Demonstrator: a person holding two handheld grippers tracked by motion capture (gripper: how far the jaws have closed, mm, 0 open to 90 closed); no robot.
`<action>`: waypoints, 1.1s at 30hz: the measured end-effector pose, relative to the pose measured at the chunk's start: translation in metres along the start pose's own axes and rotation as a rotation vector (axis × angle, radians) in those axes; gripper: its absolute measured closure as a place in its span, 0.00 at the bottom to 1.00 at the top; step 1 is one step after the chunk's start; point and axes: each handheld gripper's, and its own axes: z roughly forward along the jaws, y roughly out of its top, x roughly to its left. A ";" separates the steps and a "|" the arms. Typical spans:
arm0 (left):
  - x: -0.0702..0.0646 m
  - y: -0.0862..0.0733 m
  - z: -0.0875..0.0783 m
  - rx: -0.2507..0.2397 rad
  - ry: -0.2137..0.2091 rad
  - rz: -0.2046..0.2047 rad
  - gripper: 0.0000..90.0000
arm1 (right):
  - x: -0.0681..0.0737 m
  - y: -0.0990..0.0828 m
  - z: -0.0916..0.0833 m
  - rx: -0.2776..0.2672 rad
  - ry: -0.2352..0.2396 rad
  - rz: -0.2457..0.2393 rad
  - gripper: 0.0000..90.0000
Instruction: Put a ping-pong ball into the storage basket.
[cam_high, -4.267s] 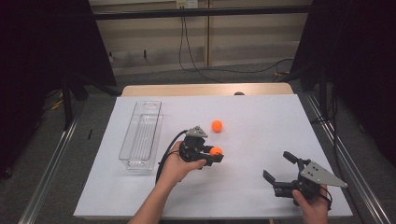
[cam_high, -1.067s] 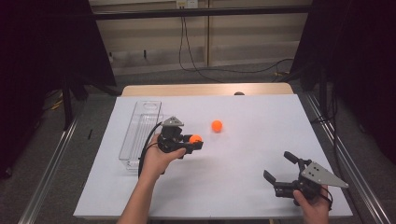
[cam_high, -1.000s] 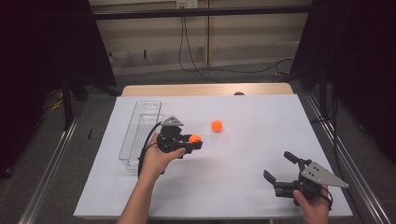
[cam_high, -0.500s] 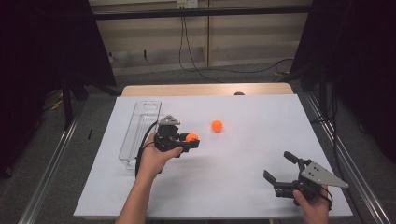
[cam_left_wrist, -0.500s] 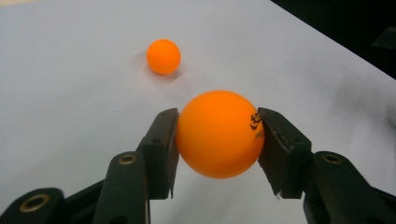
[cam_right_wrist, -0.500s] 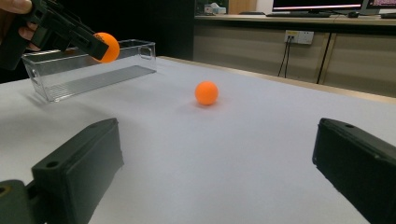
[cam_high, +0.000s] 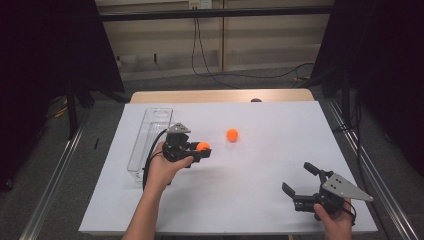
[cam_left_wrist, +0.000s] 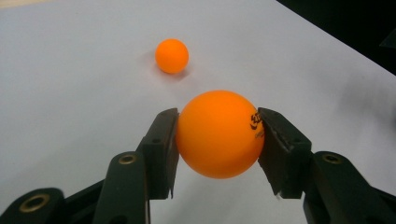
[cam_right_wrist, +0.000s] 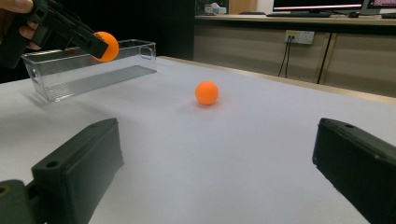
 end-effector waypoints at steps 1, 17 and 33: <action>0.001 0.000 0.000 -0.003 -0.001 -0.001 0.56 | 0.000 0.000 0.000 0.000 0.000 0.000 0.01; 0.007 -0.001 -0.006 -0.012 0.017 -0.013 0.56 | 0.000 0.000 0.000 -0.001 0.000 -0.002 0.01; 0.013 -0.002 -0.013 -0.024 0.046 -0.022 0.56 | 0.000 0.000 0.000 0.000 -0.001 -0.003 0.01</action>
